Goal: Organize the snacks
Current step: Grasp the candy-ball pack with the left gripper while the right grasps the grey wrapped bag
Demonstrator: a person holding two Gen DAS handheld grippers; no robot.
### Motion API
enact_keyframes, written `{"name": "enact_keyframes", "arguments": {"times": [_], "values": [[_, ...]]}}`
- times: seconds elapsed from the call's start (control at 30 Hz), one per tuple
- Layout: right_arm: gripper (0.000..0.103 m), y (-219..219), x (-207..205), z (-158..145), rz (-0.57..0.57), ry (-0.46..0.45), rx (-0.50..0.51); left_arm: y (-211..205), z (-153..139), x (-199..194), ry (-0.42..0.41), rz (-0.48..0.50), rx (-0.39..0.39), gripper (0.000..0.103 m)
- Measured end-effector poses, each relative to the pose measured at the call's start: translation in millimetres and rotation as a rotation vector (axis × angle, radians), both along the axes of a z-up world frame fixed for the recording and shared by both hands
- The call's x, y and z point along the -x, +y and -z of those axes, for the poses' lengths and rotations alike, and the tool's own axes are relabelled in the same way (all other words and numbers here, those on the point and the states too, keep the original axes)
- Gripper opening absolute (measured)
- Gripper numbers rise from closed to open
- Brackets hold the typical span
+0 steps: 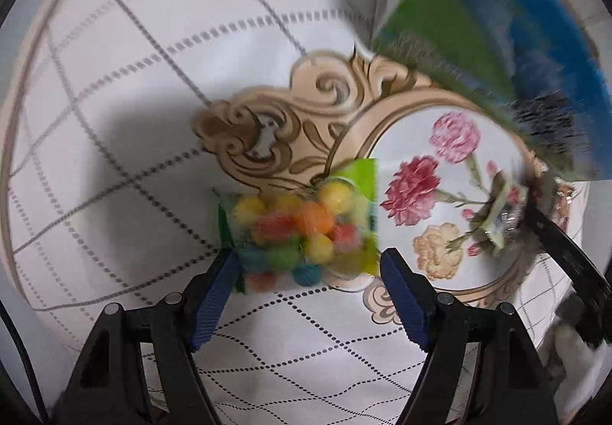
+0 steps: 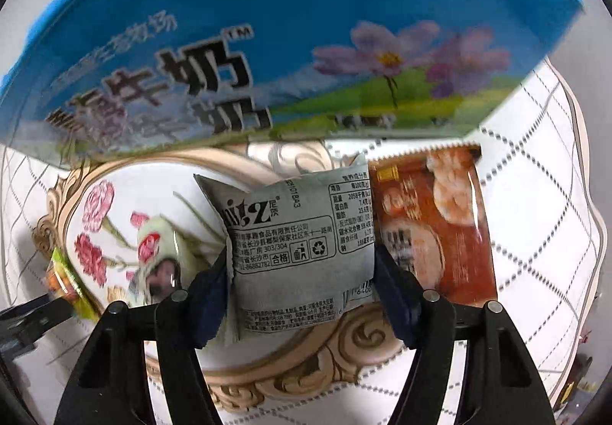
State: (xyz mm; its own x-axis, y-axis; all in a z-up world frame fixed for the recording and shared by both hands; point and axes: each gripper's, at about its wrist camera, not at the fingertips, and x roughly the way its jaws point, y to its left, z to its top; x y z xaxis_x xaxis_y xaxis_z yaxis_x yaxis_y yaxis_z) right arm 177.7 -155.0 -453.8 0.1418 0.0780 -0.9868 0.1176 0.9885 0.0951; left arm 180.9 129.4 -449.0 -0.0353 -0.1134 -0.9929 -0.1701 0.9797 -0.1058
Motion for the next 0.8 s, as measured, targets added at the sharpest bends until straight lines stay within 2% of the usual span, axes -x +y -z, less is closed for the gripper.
{"name": "enact_keyframes", "arguments": {"times": [0.1,0.2,0.3,0.5,0.6,0.67,0.73,0.8], "values": [[0.070,-3.5,17.3,1.5,-0.009,0.015,-0.005,-0.2,11.9,-4.0,0.018,-0.022,0.014,0.075],[0.070,-5.2,37.2,1.9,-0.017,0.030,-0.016,-2.4,11.6,-3.7,-0.005,-0.012,0.004,0.075],[0.070,-9.7,56.8,3.6,-0.023,0.056,-0.042,-20.9,6.6,-4.0,-0.014,0.113,-0.033,0.075],[0.074,-19.7,84.3,12.3,-0.027,0.130,-0.075,-54.2,-12.6,21.6,-0.010,0.402,-0.082,0.076],[0.080,-22.1,91.6,17.4,-0.031,0.152,-0.068,-74.5,-12.4,33.7,-0.019,0.551,-0.176,0.076],[0.082,-20.7,93.0,18.3,-0.031,0.154,-0.062,-87.3,-5.5,35.1,-0.032,0.651,-0.281,0.076],[0.083,-24.3,92.6,19.1,-0.027,0.158,-0.067,-94.8,4.0,29.6,-0.034,0.720,-0.367,0.076],[0.083,-25.7,82.5,11.7,-0.022,0.156,-0.071,-99.6,14.3,22.2,-0.026,0.767,-0.416,0.077]]}}
